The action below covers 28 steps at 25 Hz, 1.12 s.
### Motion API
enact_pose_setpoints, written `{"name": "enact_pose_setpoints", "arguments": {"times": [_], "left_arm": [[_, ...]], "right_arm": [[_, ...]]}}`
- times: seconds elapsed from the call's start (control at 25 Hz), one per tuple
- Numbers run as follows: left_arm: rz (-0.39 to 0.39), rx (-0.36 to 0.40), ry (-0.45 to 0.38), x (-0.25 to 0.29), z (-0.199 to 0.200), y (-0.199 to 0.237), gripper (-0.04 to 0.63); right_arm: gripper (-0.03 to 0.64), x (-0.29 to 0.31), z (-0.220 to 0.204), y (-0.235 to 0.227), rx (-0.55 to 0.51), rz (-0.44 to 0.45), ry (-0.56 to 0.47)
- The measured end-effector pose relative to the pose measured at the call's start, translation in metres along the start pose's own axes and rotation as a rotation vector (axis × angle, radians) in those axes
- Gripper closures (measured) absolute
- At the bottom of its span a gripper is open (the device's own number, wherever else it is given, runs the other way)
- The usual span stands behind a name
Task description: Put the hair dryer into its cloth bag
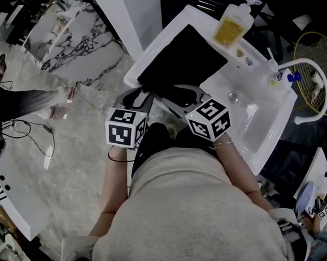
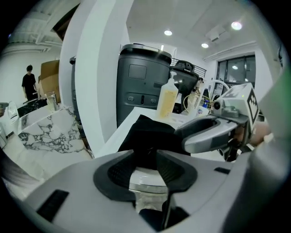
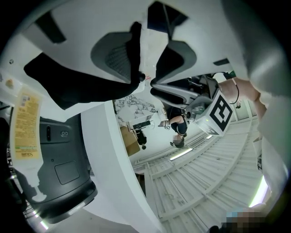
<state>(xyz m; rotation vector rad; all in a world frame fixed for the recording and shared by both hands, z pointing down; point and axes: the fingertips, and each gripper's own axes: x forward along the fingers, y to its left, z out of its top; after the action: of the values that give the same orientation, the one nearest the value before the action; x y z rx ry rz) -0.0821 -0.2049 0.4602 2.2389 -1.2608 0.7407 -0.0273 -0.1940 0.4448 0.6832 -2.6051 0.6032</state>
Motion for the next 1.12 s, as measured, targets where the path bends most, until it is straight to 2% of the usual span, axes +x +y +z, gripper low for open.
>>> {"name": "enact_pose_setpoints", "arguments": {"times": [0.12, 0.28, 0.36, 0.52, 0.72, 0.84, 0.92, 1.12], "left_arm": [[0.018, -0.017, -0.054, -0.009, 0.015, 0.001, 0.442], [0.029, 0.02, -0.094, -0.013, 0.03, -0.002, 0.442], [0.035, 0.034, -0.112, -0.014, 0.035, -0.004, 0.443], [0.016, 0.011, -0.173, -0.016, 0.051, -0.012, 0.446], [-0.011, 0.0, -0.247, -0.023, 0.067, -0.022, 0.482], [-0.033, -0.039, -0.301, -0.029, 0.076, -0.026, 0.525], [-0.059, -0.059, -0.328, -0.031, 0.081, -0.032, 0.529], [-0.057, -0.102, -0.37, -0.035, 0.087, -0.035, 0.55]], "right_arm": [[0.453, -0.007, 0.006, 0.0, -0.023, -0.012, -0.011], [0.454, -0.018, 0.017, -0.004, -0.052, -0.056, -0.036], [0.456, -0.023, 0.024, -0.007, -0.032, -0.065, -0.074], [0.474, -0.037, 0.045, -0.009, -0.011, -0.077, -0.172], [0.557, -0.055, 0.068, -0.012, 0.047, -0.06, -0.304], [0.595, -0.067, 0.081, -0.013, 0.102, -0.055, -0.399], [0.604, -0.077, 0.091, -0.012, 0.134, -0.044, -0.457], [0.617, -0.087, 0.104, -0.003, 0.089, -0.043, -0.503]]}}
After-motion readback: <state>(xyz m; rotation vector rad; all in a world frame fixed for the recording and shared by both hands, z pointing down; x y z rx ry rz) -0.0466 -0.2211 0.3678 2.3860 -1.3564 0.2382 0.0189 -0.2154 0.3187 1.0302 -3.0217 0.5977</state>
